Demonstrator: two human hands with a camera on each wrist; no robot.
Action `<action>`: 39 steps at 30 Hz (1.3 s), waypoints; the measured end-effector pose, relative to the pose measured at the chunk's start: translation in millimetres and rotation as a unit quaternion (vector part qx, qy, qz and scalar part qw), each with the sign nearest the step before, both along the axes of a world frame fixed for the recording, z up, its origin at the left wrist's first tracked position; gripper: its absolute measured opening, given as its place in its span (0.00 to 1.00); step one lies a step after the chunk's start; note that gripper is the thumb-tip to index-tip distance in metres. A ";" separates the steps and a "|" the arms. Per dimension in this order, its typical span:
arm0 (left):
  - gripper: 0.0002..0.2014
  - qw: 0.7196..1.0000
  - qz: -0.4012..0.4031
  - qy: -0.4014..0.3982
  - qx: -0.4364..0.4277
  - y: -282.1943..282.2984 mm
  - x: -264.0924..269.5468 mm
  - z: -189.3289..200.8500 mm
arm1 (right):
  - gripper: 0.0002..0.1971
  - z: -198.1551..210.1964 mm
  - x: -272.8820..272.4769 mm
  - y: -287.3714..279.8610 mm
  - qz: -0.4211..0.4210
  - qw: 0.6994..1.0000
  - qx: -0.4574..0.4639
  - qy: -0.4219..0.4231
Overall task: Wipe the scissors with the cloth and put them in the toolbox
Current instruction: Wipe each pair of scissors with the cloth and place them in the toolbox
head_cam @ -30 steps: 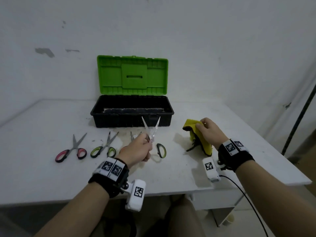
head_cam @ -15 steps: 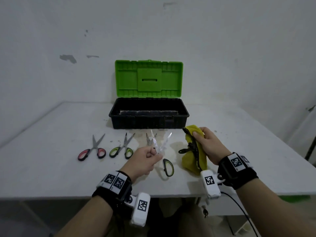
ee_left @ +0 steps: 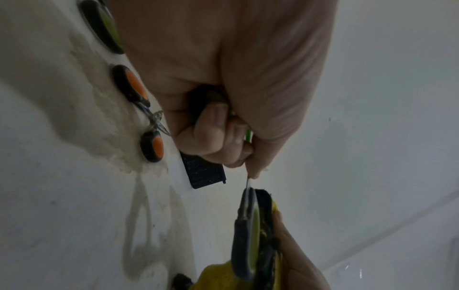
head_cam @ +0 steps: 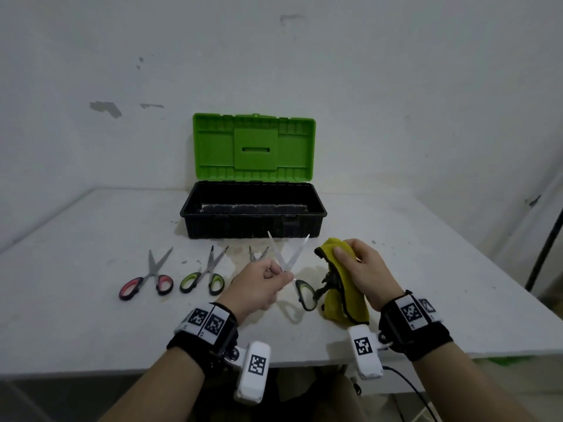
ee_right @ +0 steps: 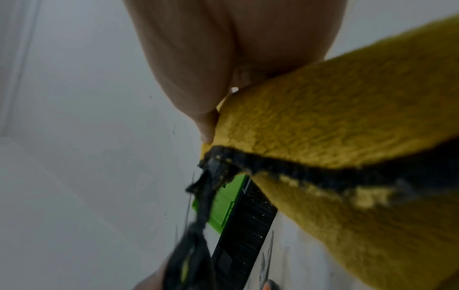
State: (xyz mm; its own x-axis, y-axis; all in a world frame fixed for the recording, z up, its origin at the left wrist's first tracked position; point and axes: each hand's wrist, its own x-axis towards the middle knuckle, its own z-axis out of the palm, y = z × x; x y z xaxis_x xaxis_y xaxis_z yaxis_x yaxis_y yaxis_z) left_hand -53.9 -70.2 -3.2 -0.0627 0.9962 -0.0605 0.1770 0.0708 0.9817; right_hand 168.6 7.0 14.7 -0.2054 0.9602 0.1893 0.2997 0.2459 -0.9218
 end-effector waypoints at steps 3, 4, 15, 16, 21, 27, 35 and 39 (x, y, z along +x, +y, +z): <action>0.10 0.999 -0.008 -0.031 -0.003 2.7 2.9 2.3 | 0.13 0.5 -2.0 -1.8 -0.021 1.000 0.016 -0.004; 0.10 0.999 -0.010 -0.039 -0.002 2.8 3.2 2.7 | 0.14 0.8 -2.8 -2.2 -0.032 0.999 0.029 -0.011; 0.08 1.000 0.020 -0.023 -0.003 9.4 -8.4 0.2 | 0.08 6.0 -12.1 3.2 0.090 0.992 -0.069 0.052; 0.08 0.999 0.018 -0.032 -0.005 10.4 -8.7 0.1 | 0.08 5.2 -12.8 4.1 0.094 0.993 -0.055 0.043; 0.09 0.997 0.004 -0.077 -0.025 14.3 -6.9 -1.5 | 0.05 5.8 -22.8 -0.5 0.091 0.995 -0.029 -0.008; 0.08 0.994 0.010 -0.104 -0.040 19.1 -4.1 -2.1 | 0.06 4.2 -22.7 -0.6 0.092 0.987 0.083 -0.104; 0.11 0.991 0.001 -0.122 -0.053 18.7 2.1 -2.4 | 0.05 7.9 -38.6 -6.9 0.081 0.962 0.213 -0.150; 0.08 0.990 -0.001 -0.131 -0.058 16.5 6.9 0.1 | 0.05 3.8 -46.5 -3.2 0.005 0.955 0.264 -0.139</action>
State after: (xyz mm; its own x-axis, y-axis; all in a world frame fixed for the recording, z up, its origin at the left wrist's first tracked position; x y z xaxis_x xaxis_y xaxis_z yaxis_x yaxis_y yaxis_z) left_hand -47.0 -53.7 -3.0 -0.0274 0.9819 -0.1876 -0.0823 0.1848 0.9793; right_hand 122.0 3.7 18.6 -0.3260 0.7443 0.5829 0.5102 0.6576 -0.5543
